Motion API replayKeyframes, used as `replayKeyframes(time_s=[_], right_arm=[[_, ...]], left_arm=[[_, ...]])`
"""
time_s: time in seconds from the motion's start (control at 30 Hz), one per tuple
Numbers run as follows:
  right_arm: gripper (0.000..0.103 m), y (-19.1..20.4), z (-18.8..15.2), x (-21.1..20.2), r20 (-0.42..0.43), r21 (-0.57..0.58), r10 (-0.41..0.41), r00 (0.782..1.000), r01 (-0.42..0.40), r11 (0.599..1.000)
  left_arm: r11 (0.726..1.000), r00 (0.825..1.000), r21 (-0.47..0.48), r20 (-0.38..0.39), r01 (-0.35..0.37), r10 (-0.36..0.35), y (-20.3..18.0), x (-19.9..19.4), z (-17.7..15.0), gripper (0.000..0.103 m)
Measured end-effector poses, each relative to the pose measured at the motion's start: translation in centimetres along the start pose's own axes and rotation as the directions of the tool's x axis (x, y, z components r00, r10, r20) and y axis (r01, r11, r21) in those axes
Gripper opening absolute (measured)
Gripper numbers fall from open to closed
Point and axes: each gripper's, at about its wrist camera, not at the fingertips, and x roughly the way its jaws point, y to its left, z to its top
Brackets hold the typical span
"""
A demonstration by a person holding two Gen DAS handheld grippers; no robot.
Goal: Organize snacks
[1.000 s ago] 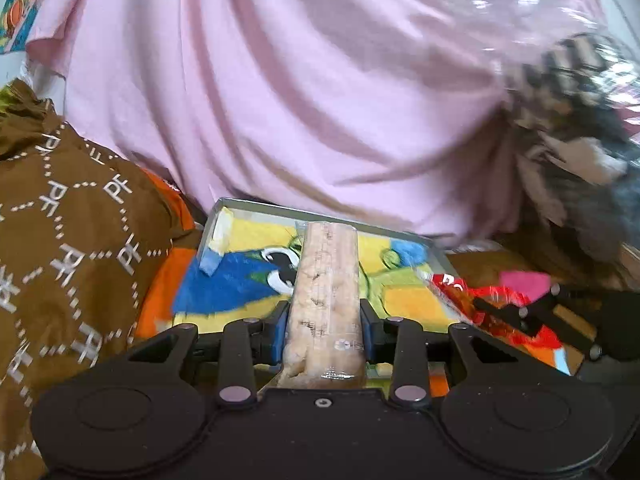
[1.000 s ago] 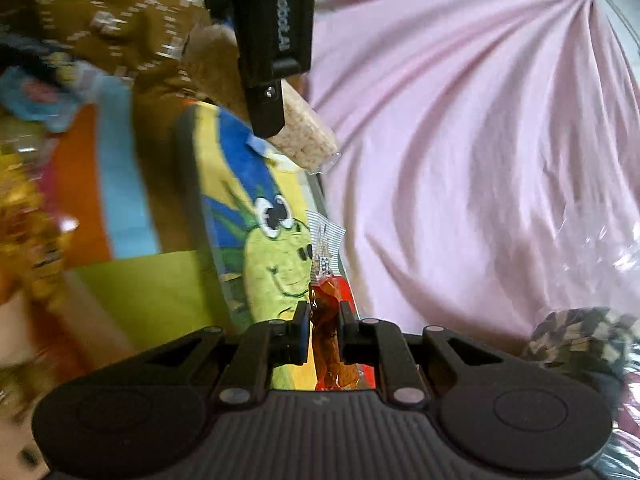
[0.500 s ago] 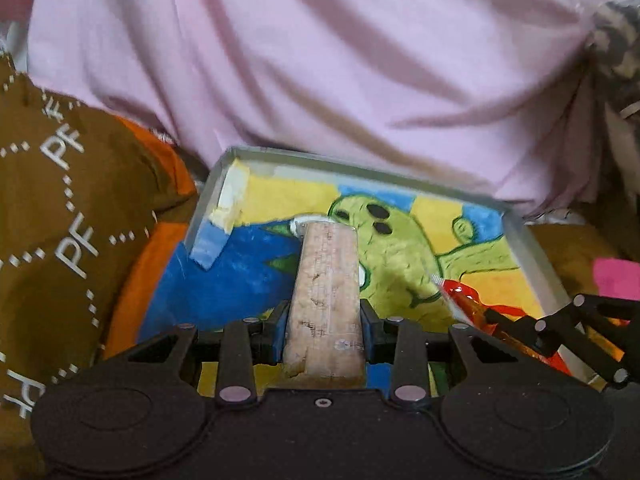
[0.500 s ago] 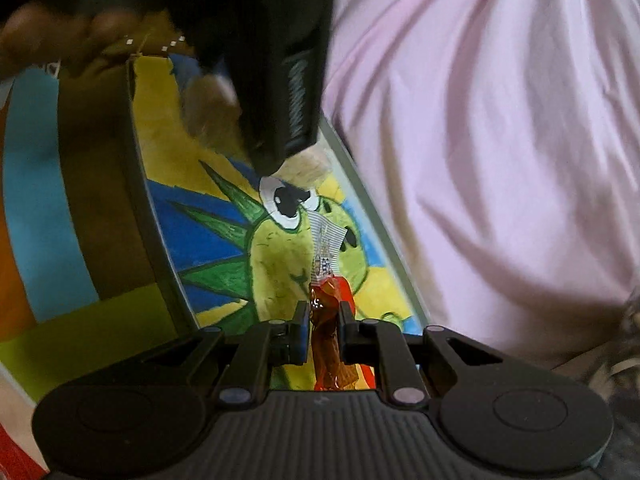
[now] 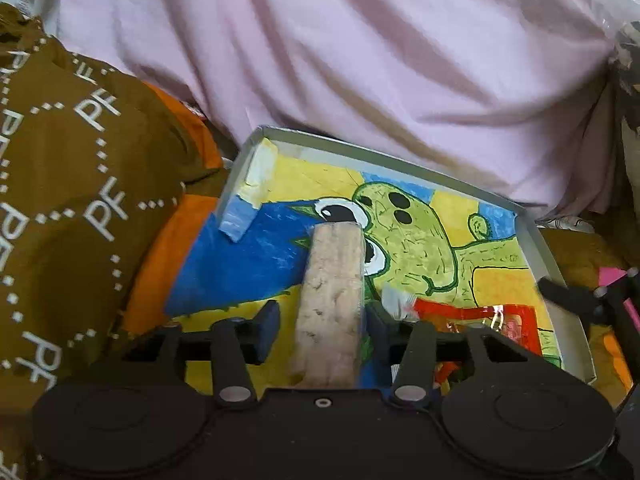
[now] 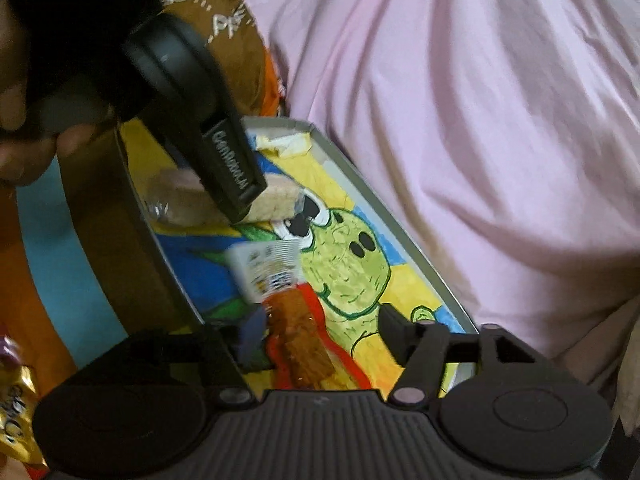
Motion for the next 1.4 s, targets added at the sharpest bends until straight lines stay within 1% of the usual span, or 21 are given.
replayKeyframes(time_s=[0.03, 0.07, 0.13, 0.17, 0.2, 0.23, 0.33, 0.37, 0.43, 0.5, 0.63, 0.73, 0.9, 1.0, 1.13, 1.4], right_arm=[[0.081, -0.2, 0.1, -0.3, 0.008, 0.015, -0.002, 1.0, 0.002, 1.0], [0.083, -0.3, 0.3, -0.7, 0.015, 0.034, -0.003, 1.0, 0.003, 0.999], [0.084, -0.8, 0.6, -1.2, 0.02, 0.071, 0.008, 1.0, -0.01, 0.997], [0.086, -1.1, 0.8, -1.7, 0.023, 0.101, 0.016, 1.0, -0.018, 0.995], [0.087, -1.4, 1.0, -2.1, 0.028, 0.127, 0.021, 0.999, -0.024, 0.992], [0.089, -1.8, 1.1, -2.6, 0.035, 0.162, 0.024, 0.999, -0.029, 0.986], [0.094, -2.7, 1.2, -4.6, 0.065, 0.275, 0.024, 0.998, -0.041, 0.961], [0.095, -3.0, 1.2, -5.2, 0.076, 0.299, 0.021, 0.997, -0.043, 0.953], [0.098, -3.1, 1.1, -6.8, 0.102, 0.347, 0.008, 0.995, -0.043, 0.937], [0.1, -3.3, 1.0, -8.0, 0.127, 0.377, -0.005, 0.992, -0.044, 0.925], [0.103, -2.9, 0.6, -11.3, 0.171, 0.424, -0.032, 0.985, -0.044, 0.904], [0.103, -2.6, 0.6, -13.8, 0.198, 0.46, -0.036, 0.98, -0.06, 0.886], [0.103, -1.4, 0.5, -17.3, 0.229, 0.49, -0.031, 0.973, -0.088, 0.868], [0.103, -0.7, 0.1, -19.2, 0.234, 0.518, -0.023, 0.972, -0.105, 0.849], [0.103, 0.4, -0.4, -21.2, 0.236, 0.539, -0.006, 0.972, -0.126, 0.833], [0.103, 3.6, -3.0, -24.4, 0.21, 0.584, 0.038, 0.977, -0.156, 0.796]], left_arm=[[1.0, 1.0, -0.003, 0.006, -0.003, 0.003, 0.1, -0.4, 0.0, 0.06], [1.0, 1.0, -0.005, 0.011, -0.005, 0.005, 0.2, -0.9, 0.1, 0.06], [1.0, 1.0, -0.008, 0.027, -0.006, 0.006, 0.4, -1.9, 0.2, 0.067], [1.0, 0.999, -0.007, 0.042, -0.008, 0.008, 0.5, -2.6, 0.3, 0.069], [1.0, 0.998, -0.004, 0.057, -0.013, 0.013, 0.6, -3.2, 0.3, 0.075], [1.0, 0.997, -0.003, 0.073, -0.019, 0.019, 0.6, -4.0, 0.4, 0.08], [1.0, 0.993, -0.005, 0.112, -0.03, 0.03, 1.0, -6.3, 0.3, 0.089], [0.999, 0.992, -0.003, 0.124, -0.033, 0.033, 1.1, -7.1, 0.2, 0.09], [0.999, 0.987, 0.001, 0.154, -0.044, 0.043, 1.2, -9.0, -0.2, 0.099], [0.998, 0.982, 0.01, 0.182, -0.057, 0.054, 1.3, -10.7, -0.6, 0.102], [0.996, 0.973, 0.035, 0.218, -0.087, 0.077, 1.3, -14.0, -1.6, 0.102], [0.995, 0.968, 0.037, 0.236, -0.095, 0.083, 1.4, -16.5, -2.7, 0.102], [0.992, 0.962, 0.066, 0.26, -0.107, 0.087, 1.3, -20.1, -4.8, 0.102], [0.99, 0.959, 0.081, 0.269, -0.114, 0.088, 1.3, -22.0, -6.1, 0.102], [0.99, 0.959, 0.076, 0.265, -0.12, 0.096, 1.4, -24.0, -7.8, 0.102], [0.988, 0.962, 0.086, 0.251, -0.129, 0.104, 2.0, -26.4, -11.9, 0.102]])
